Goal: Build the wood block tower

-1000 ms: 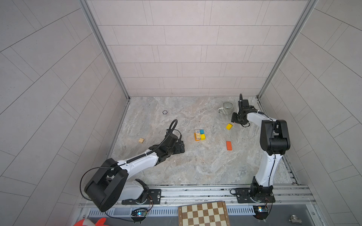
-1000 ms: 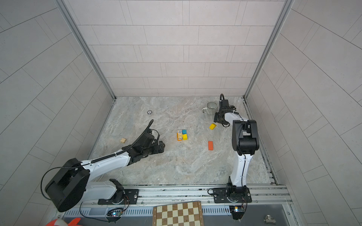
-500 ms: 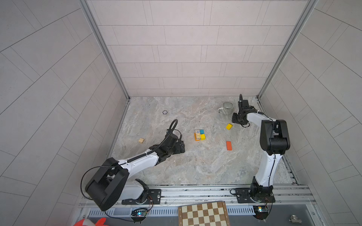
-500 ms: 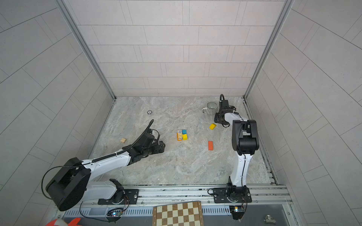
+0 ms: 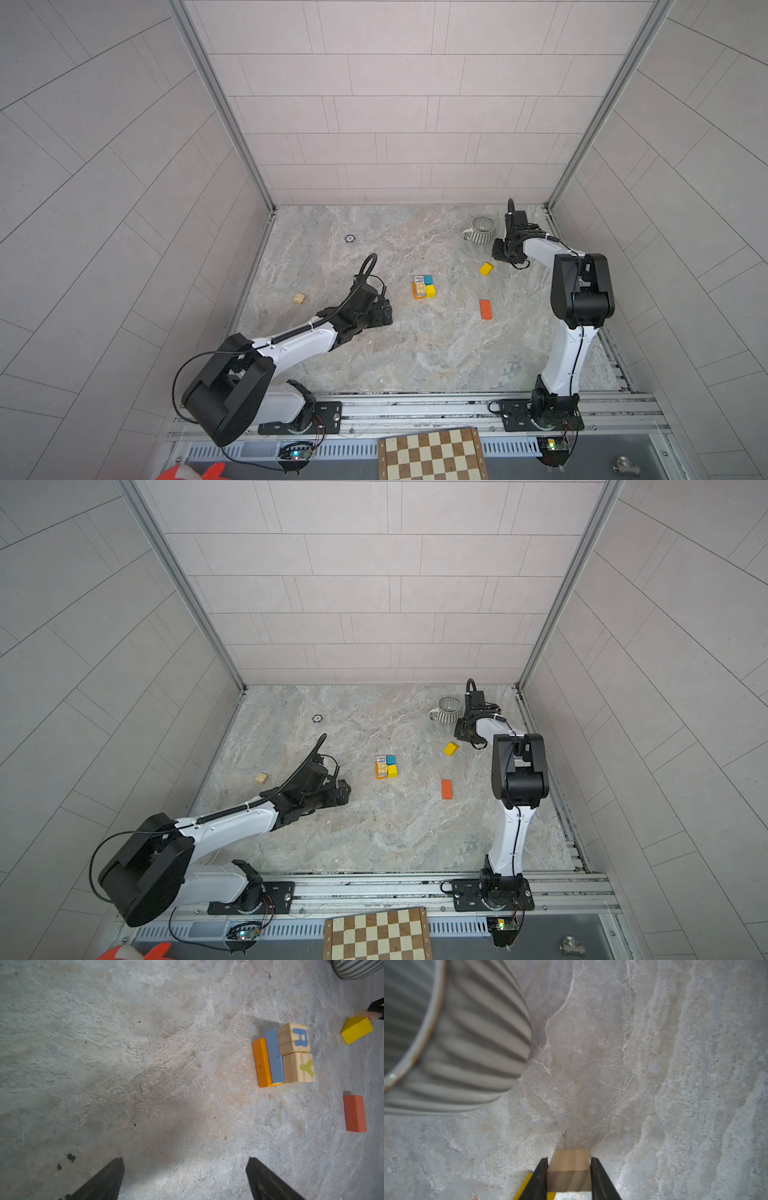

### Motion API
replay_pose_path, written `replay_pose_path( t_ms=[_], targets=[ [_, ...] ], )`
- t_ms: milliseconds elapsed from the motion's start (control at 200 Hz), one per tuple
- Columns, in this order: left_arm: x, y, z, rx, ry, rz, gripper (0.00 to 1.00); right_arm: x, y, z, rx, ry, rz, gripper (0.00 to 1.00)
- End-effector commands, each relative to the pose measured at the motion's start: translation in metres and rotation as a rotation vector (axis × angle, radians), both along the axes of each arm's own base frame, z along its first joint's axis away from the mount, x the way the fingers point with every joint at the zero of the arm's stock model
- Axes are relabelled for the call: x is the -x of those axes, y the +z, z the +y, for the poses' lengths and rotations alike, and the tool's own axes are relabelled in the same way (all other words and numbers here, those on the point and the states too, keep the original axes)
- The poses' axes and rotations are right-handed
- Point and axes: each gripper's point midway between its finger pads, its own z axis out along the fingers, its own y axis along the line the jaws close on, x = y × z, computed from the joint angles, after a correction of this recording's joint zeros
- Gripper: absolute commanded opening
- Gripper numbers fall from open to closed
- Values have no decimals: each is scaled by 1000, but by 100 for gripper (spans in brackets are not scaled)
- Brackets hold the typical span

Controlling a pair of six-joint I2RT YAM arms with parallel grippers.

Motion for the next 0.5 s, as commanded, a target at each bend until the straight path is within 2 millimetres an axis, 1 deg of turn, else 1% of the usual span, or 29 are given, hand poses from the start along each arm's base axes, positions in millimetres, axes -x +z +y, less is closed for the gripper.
replay_pose_path(
  t_ms=[0, 105, 180, 305, 365, 495],
  targets=[
    [-2, -2, 2, -5, 1, -2, 98, 0, -5, -2, 13, -3, 25, 31],
    [-1, -2, 2, -5, 1, -1, 98, 2, -4, -3, 24, -3, 33, 29],
    [-1, -2, 1, -2, -1, 0, 98, 4, 0, -4, 29, -3, 36, 28],
    [-1, 0, 0, 3, -4, -3, 98, 6, 17, -2, 16, -15, 33, 27],
    [-1, 0, -1, 7, -10, -3, 98, 9, 25, 3, -7, -13, 43, 27],
    [-2, 3, 1, 5, -6, -15, 98, 20, 39, 12, -42, -7, 70, 27]
  ],
)
